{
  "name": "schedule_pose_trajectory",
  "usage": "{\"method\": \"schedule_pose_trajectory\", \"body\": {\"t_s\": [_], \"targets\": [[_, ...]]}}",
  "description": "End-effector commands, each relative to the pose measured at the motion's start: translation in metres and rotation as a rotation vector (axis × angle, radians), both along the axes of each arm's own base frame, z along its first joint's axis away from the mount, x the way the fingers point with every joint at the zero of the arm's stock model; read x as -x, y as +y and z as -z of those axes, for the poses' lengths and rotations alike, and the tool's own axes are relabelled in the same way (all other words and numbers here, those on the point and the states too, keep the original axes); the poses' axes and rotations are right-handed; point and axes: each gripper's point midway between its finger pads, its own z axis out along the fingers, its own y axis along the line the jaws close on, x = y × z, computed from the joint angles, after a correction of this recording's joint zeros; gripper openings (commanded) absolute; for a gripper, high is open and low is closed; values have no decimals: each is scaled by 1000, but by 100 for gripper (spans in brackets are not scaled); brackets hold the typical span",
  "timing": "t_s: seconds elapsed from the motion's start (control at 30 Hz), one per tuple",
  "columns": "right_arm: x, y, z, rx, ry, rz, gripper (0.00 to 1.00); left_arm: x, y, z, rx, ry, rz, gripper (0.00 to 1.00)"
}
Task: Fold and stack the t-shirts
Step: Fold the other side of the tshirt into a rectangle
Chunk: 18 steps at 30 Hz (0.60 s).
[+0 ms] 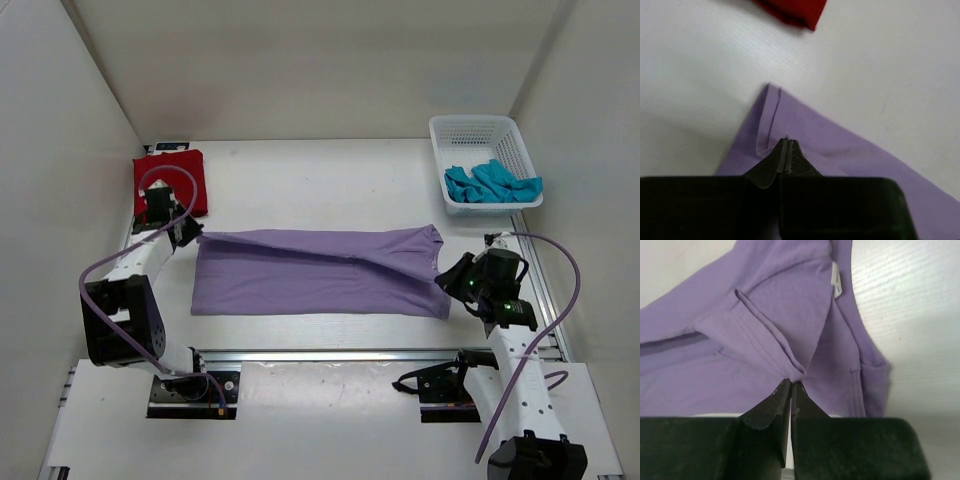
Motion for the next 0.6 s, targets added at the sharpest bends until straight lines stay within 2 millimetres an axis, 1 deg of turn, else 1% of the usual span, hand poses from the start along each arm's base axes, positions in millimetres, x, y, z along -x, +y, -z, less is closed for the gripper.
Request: {"method": "schedule_pose_trajectory", "body": {"t_s": [0.0,0.03,0.07,0.1,0.13,0.17,0.2,0.23,0.27,0.33,0.37,0.4,0.43,0.47,0.5,0.53,0.57], "targets": [[9,9,-2,-84,47,-1,1,30,4,17,-65,29,-26,5],[12,9,4,-103,58,12,2,31,9,18,-70,18,-47,12],[11,10,1,-113,46,15,2,38,5,28,-44,39,-52,18],[13,11,3,-130,51,18,2,39,2,30,-28,40,-51,21],[14,11,3,-139,48,23,3,41,0,31,-15,47,-48,27],[14,9,3,-133,47,33,4,43,-3,31,-2,52,-55,39],[16,9,4,-128,51,31,6,44,-4,31,12,49,-59,64],[15,10,1,-125,40,28,11,42,-1,25,17,28,-77,70],[14,12,-3,-121,27,13,16,36,4,15,14,-4,-91,73],[9,8,-18,-61,-11,-4,22,24,2,-9,23,-79,-95,71],[9,7,-17,-15,-1,-15,26,20,-10,-15,41,-100,-61,66],[7,7,-29,9,-16,-24,27,13,-26,-29,43,-147,-10,61],[3,7,-40,49,-45,-29,28,8,-37,-41,44,-184,25,60],[0,14,-44,78,-67,-67,29,6,-53,-46,48,-205,77,58],[-3,20,-44,81,-73,-93,28,7,-73,-49,38,-219,138,56],[-11,33,-47,81,-99,-138,21,8,-98,-52,19,-242,209,56],[-21,46,-53,85,-143,-175,9,14,-128,-52,19,-237,291,55]]}}
